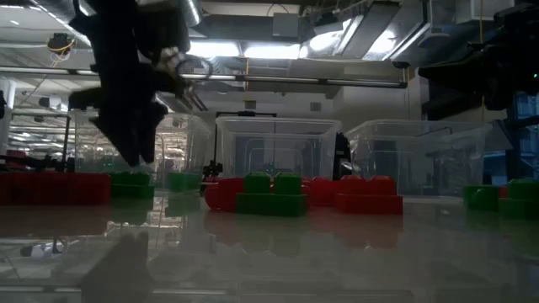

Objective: Sort blocks
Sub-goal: Put the green game piece into the left transparent bin

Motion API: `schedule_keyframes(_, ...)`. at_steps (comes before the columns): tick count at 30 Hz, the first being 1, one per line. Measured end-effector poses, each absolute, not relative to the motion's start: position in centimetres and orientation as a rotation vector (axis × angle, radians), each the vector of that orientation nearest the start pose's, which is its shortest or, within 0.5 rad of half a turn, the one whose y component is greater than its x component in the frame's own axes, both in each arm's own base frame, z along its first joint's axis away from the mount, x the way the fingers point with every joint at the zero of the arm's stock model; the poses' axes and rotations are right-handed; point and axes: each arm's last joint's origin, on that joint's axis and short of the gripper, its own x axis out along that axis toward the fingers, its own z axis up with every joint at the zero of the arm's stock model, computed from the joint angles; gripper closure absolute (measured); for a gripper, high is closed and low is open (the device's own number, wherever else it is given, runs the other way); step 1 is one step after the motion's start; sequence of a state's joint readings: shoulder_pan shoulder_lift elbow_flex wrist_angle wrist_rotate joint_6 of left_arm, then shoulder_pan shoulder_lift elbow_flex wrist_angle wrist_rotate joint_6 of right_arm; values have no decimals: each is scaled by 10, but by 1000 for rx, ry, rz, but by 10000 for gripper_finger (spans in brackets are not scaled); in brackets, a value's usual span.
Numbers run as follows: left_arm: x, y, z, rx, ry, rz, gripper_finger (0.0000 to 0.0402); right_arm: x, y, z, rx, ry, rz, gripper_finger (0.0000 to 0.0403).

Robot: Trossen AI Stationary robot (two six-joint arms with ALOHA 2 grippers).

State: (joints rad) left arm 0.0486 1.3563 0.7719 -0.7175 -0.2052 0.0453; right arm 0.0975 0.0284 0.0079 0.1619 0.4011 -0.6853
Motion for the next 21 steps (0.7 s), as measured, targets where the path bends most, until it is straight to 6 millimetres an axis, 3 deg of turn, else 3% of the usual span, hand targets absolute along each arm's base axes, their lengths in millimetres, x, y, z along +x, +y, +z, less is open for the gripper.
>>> schedule_keyframes(7, 232, 20, 164, 212, 1413, 209, 166, 96, -2, 179, -640, -29, -337, 384)
schedule_keyframes(14, 235, 28, 153, 166, 1461, 206, 168, 96, -2, 179, -639, -29, -337, 384)
schedule_keyframes(21, 236, 31, 148, 134, 1478, 194, 231, 96, -2, 179, -638, -29, -337, 384)
